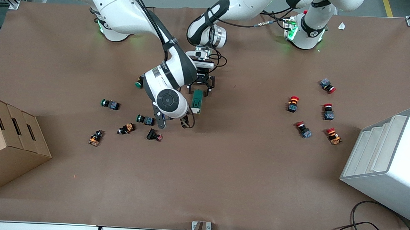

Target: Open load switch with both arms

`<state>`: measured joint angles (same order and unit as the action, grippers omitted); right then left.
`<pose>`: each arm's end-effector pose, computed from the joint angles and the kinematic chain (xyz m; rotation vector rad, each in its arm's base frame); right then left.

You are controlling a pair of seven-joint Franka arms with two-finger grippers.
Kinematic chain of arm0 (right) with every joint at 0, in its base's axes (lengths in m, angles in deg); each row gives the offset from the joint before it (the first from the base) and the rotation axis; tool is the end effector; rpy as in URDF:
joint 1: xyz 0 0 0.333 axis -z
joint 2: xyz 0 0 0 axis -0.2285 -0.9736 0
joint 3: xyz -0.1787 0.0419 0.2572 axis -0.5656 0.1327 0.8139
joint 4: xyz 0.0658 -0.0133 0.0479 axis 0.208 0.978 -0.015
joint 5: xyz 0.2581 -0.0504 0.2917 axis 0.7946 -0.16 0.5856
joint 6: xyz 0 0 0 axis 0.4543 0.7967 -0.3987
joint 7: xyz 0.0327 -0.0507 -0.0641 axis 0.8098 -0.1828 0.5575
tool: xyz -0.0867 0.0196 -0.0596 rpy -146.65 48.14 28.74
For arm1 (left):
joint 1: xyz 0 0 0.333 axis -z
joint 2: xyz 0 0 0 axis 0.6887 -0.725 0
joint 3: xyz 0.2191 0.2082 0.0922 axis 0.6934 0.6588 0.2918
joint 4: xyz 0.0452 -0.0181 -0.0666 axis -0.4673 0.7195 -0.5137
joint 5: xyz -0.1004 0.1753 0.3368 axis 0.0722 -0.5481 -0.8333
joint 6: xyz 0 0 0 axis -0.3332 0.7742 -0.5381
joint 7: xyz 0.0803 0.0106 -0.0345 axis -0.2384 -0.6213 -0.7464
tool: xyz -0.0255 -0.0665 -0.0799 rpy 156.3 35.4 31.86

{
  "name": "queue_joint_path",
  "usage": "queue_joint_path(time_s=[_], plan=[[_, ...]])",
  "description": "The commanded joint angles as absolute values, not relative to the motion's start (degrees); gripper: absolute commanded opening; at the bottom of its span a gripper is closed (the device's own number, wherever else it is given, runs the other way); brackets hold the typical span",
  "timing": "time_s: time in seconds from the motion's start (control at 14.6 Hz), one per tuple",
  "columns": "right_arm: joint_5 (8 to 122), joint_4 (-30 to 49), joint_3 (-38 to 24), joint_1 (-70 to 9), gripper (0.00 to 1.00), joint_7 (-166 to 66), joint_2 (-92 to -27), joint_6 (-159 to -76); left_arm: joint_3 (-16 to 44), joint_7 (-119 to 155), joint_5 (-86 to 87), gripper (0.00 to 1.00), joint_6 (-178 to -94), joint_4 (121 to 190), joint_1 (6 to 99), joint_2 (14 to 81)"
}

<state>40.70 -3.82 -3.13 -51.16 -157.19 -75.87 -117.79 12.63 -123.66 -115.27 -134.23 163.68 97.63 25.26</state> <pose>0.5498 0.4231 0.2398 2.4345 -1.7696 -0.3322 0.2209 -0.5602 0.0764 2.6305 -0.1109 1.5723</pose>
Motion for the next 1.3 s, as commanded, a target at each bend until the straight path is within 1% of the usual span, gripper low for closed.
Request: queue_joint_path(time_s=[0.0,0.2,0.34,0.61,1.09,1.23], plan=[[42.2,-5.1,-3.7,-52.8,1.00,-160.1,-77.5,-118.4,13.0,-124.2,-116.2,0.99,-133.4,162.6,99.2,23.7],[44.1,-5.1,-3.7,-53.3,1.00,-160.5,-78.8,-118.4,13.0,-124.2,-116.2,0.99,-132.0,162.6,99.5,22.6],[47.1,-5.1,-3.7,-53.3,1.00,-160.6,-78.8,-118.3,13.0,-124.2,-116.2,0.99,-131.6,162.8,100.5,22.2],[49.7,-4.8,-3.6,-55.0,1.00,-160.9,-78.8,-117.2,13.0,-124.4,-116.2,0.99,-129.5,162.8,101.4,20.8],[49.4,-5.4,-3.7,-55.3,1.00,-161.2,-78.2,-107.7,13.0,-124.5,-116.2,0.99,-129.2,162.8,101.8,20.5],[49.3,-6.8,-3.7,-55.3,1.00,-161.2,-78.2,-104.6,13.0,-124.4,-116.2,0.99,-129.2,162.8,101.8,20.5]])
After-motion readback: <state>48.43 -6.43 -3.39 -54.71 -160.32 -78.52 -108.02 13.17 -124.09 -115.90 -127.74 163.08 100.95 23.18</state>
